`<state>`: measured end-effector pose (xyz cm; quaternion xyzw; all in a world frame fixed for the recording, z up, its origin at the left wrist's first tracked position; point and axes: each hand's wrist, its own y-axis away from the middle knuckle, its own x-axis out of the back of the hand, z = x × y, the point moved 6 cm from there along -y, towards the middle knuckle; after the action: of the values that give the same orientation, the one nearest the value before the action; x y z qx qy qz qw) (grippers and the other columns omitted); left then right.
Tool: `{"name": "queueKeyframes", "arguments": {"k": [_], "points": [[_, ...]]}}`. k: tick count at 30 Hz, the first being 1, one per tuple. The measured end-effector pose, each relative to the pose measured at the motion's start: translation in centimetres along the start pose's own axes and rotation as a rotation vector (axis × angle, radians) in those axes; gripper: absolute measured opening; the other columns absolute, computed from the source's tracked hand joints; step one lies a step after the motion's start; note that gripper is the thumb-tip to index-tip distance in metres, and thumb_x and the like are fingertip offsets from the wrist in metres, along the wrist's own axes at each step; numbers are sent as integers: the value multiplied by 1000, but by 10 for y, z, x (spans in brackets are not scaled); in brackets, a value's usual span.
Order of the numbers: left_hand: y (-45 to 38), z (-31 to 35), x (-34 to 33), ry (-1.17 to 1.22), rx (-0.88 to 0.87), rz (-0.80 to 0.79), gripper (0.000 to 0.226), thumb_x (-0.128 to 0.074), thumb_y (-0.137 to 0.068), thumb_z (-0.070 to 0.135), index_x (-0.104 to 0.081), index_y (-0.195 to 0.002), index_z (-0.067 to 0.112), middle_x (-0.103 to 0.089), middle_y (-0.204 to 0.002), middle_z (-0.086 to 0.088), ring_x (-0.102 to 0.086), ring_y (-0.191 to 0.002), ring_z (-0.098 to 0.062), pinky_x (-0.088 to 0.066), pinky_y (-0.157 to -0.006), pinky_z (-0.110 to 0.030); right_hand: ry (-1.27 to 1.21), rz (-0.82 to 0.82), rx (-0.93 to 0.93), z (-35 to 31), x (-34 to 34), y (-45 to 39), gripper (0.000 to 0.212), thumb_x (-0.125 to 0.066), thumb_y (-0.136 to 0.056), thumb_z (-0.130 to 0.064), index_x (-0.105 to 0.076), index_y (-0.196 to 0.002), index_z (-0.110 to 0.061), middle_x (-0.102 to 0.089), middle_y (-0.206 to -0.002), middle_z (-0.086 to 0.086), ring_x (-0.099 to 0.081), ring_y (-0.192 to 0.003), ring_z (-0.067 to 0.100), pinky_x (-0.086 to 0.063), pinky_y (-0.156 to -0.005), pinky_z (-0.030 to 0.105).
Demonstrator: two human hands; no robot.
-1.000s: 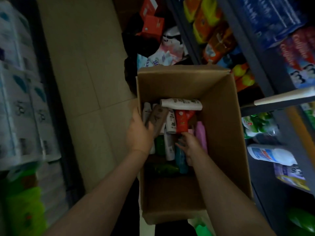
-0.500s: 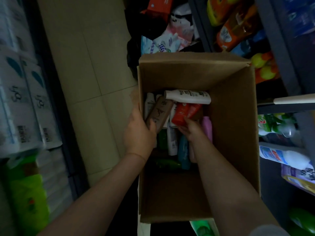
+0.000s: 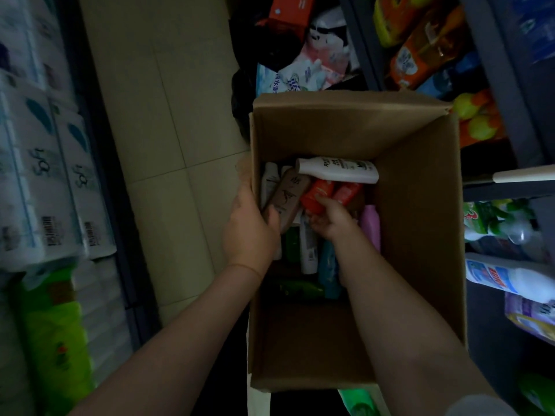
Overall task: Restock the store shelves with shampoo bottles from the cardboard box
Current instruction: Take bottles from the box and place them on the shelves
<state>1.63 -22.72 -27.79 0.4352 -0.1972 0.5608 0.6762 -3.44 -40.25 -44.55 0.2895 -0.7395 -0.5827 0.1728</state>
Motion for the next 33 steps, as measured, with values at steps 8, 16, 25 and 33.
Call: {"name": "queueKeyframes", "arguments": {"k": [8, 16, 25, 33], "points": [[1, -4, 6, 9, -7, 20, 53, -57, -97, 31, -39, -145, 16, -61, -126, -11, -63, -106, -29, -41, -69, -31, -166, -206, -32, 19, 0, 76, 41, -66, -89, -20, -55, -128, -11, -66, -96, 12, -60, -67, 17, -44, -62, 22], [59, 52, 37, 284, -216, 119, 45, -60, -90, 21, -54, -131, 5, -52, -133, -16, -44, -128, -31, -26, -112, -25, 116, -498, 258, 4, 30, 234, 39, -64, -87, -18, -56, -126, -15, -71, -92, 5, -65, -73, 15, -47, -70, 28], [205, 274, 105, 1096, -315, -606, 17, -61, -96, 19, -63, -110, 10, -70, -88, -11, -67, -67, -16, -57, -60, -28, 356, -458, 920, -74, 110, 465, 31, -68, -86, 0, -61, -114, -13, -72, -95, 2, -69, -81, 8, -56, -70, 22], [397, 434, 143, 1042, -853, -884, 48, -58, -80, 49, -72, -110, 15, -75, -108, -11, -71, -97, -20, -58, -82, -30, 300, 83, 1588, -122, 256, 675, 32, -80, -80, -13, -68, -109, -18, -73, -90, -7, -64, -80, -3, -50, -73, 16]]}}
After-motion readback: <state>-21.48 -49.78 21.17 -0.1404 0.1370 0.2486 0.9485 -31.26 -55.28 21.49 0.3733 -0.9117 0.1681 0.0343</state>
